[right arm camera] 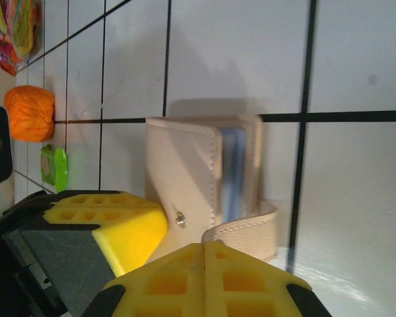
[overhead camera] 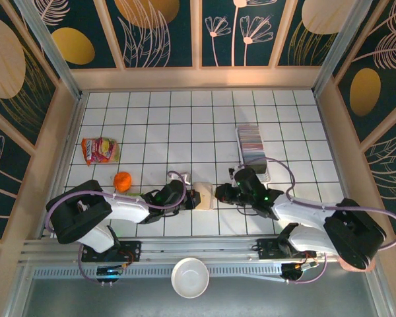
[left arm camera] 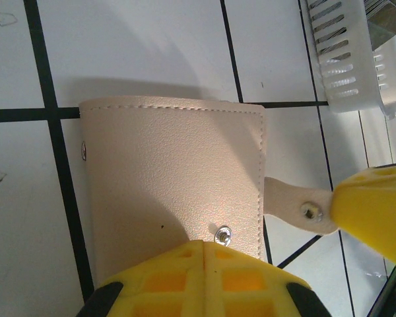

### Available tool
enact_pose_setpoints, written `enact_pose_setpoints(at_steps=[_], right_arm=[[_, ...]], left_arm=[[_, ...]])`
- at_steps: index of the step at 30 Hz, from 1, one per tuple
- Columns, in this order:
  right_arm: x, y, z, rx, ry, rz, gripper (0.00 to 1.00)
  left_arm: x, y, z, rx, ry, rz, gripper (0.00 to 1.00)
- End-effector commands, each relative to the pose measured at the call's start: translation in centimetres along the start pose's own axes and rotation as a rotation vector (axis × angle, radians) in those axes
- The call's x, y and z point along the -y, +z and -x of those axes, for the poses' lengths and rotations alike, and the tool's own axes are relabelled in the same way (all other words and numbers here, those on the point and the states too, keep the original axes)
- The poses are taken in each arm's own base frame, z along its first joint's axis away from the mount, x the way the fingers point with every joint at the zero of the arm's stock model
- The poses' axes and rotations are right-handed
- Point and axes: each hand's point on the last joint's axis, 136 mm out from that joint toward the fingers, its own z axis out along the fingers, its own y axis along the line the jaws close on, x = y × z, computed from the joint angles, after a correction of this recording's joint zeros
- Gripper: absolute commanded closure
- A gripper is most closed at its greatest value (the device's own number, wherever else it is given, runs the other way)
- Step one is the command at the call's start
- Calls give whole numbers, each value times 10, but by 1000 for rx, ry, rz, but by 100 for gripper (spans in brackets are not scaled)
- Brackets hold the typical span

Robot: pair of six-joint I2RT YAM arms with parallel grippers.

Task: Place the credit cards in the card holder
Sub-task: Close the button on the card holder.

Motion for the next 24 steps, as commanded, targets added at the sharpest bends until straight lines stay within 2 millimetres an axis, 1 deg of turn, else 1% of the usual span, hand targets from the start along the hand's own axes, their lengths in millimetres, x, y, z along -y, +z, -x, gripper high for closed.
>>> enact_pose_setpoints(at_steps=[1, 6, 11, 24], right_arm=[[-27, 10, 3, -14, -18, 78, 100], [-33, 20, 0, -32, -19, 93, 100], [-32, 30, -6, -59, -22, 78, 100], [-29, 40, -6, -67, -24, 49, 100]], left_arm=[[-15, -1, -9, -18, 1, 39, 100], [-16, -1, -10, -19, 2, 41, 100], [-17, -1, -11, -20, -1, 35, 100], [-17, -2, -12, -22, -3, 32, 100]])
